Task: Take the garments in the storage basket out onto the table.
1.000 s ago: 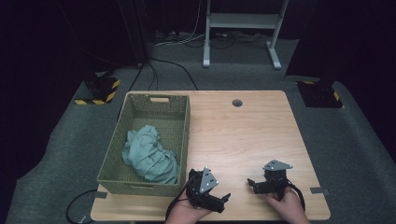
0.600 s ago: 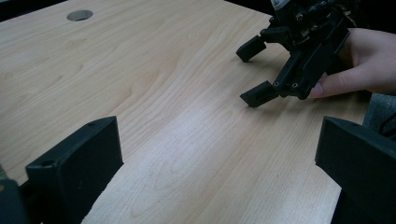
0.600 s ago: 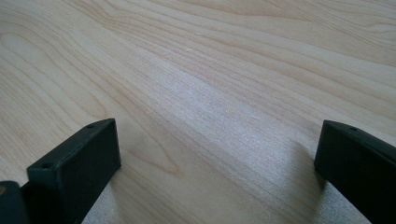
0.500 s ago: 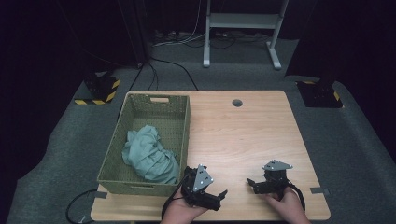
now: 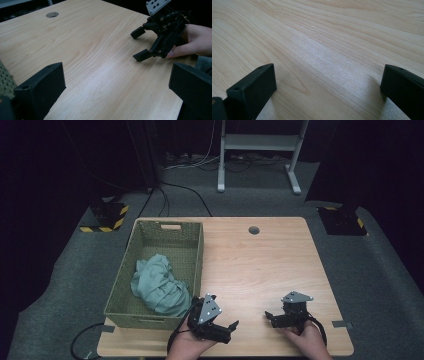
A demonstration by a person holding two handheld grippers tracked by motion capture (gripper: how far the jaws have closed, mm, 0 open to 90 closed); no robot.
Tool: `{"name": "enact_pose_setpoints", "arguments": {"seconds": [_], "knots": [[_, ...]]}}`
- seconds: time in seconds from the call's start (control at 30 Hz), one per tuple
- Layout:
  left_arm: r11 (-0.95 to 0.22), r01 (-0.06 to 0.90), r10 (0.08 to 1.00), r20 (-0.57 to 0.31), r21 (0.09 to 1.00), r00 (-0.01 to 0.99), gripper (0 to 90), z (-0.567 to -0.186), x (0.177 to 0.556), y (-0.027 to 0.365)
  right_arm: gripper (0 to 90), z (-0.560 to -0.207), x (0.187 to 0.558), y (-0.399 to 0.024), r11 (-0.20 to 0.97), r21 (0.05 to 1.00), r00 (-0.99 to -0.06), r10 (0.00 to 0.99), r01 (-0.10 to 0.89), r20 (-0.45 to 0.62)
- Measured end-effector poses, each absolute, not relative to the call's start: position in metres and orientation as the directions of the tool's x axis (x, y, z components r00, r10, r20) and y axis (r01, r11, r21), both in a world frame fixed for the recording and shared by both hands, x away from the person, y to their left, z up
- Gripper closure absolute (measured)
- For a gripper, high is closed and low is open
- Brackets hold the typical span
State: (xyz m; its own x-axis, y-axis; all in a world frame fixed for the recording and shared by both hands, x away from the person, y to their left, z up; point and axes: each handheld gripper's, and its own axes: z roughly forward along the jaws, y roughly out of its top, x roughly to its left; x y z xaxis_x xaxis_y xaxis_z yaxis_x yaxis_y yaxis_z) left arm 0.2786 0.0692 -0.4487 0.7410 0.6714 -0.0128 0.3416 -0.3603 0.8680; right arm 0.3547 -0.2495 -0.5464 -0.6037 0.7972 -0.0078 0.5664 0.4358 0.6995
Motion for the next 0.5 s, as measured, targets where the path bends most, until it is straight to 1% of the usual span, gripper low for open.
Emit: {"name": "enact_pose_setpoints", "arguments": {"seconds": [0.5], "knots": [[-0.314,0.374,0.708,-0.048,0.873,0.705,0.7,-0.449,0.284,0.090,0.0,-0.546,0.355,-0.250,0.435,0.699,-0.603,0.798,0.568,-0.007]]}}
